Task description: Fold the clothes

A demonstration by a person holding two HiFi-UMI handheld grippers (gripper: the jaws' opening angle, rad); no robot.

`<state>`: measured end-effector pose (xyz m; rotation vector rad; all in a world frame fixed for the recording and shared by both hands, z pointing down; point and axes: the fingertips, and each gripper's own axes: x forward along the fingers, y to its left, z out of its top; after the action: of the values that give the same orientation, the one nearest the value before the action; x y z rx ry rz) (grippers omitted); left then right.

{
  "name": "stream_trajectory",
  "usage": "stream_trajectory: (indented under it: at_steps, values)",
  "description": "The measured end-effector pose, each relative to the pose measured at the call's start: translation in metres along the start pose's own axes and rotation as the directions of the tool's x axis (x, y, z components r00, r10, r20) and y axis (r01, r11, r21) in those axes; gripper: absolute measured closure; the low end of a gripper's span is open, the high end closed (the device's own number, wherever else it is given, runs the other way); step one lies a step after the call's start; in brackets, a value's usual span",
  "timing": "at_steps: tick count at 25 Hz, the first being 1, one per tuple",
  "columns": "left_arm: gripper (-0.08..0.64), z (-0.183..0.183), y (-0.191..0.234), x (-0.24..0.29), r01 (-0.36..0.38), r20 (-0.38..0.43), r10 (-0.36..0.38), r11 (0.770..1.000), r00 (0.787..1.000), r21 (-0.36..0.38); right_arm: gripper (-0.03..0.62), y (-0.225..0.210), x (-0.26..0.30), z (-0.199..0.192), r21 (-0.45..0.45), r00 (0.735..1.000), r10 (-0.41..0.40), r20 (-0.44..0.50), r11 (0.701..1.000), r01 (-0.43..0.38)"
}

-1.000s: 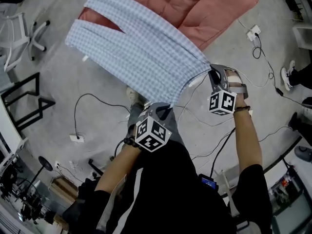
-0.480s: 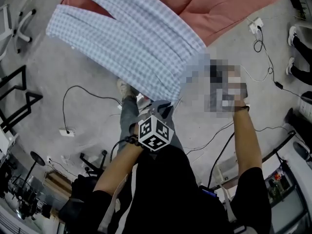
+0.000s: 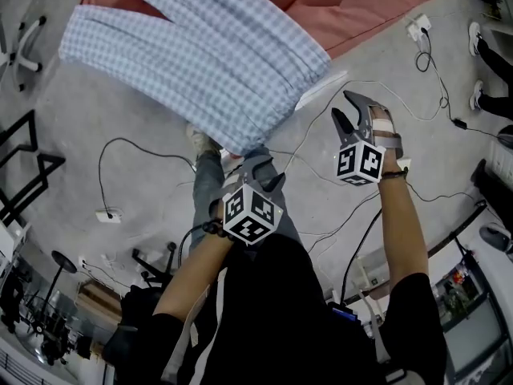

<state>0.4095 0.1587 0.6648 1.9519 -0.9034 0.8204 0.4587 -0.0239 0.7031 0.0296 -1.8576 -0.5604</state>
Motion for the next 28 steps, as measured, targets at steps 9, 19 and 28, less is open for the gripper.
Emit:
stream_trajectory:
  at_steps: [9, 19, 28]
  values:
    - [0.381, 0.012, 0.009, -0.022, -0.005, 0.021, 0.005, 1.000, 1.000, -0.004, 0.380, -0.009, -0.017, 0.010, 0.057, 1.000, -0.012, 0.006, 0.998, 0.011]
    - [0.400, 0.093, 0.053, -0.126, -0.097, 0.108, 0.088, 0.992, 0.990, 0.080, 0.411, -0.079, -0.095, 0.076, 0.317, 0.992, -0.113, 0.063, 0.944, 0.088]
    - [0.414, 0.167, 0.081, -0.207, -0.165, 0.120, 0.143, 0.966, 0.982, 0.198, 0.424, -0.115, -0.160, 0.098, 0.476, 0.974, -0.201, 0.104, 0.870, 0.129]
